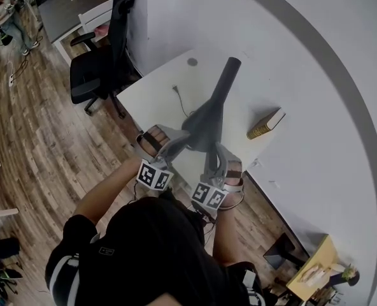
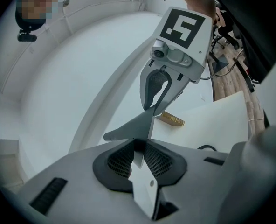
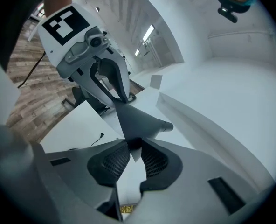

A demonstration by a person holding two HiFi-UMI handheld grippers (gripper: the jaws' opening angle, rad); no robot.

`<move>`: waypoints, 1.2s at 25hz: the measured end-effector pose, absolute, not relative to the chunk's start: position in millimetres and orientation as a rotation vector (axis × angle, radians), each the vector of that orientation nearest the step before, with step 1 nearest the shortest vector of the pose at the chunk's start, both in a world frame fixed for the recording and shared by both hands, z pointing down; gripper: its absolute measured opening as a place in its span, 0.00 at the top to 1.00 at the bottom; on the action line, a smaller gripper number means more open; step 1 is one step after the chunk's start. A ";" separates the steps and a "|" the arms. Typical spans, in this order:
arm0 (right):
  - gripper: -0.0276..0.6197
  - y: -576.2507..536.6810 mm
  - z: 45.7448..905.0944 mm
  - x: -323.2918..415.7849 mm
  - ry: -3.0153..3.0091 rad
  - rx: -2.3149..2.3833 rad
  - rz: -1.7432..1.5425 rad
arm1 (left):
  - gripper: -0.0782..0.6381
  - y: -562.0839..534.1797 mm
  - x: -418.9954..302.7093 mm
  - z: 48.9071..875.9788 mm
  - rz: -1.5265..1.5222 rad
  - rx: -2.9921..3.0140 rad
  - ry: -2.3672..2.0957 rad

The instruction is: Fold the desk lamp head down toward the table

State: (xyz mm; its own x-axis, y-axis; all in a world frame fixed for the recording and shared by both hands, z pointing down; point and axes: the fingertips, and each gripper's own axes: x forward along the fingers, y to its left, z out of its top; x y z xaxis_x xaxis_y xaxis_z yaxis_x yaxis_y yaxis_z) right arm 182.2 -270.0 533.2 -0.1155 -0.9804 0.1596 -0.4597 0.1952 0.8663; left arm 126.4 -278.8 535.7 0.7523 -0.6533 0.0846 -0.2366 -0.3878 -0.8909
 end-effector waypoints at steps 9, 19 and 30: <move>0.80 -280.6 565.1 184.2 -1.601 1.341 -0.918 | 0.77 -288.9 128.4 570.4 -0.541 -1.893 0.701; 0.77 -297.5 595.1 192.1 -1.492 1.294 -0.958 | 0.74 -305.9 137.7 598.0 -0.596 -1.850 0.753; 0.75 -313.0 615.3 196.8 -1.449 1.312 -0.968 | 0.73 -321.6 144.0 618.6 -0.604 -1.777 0.803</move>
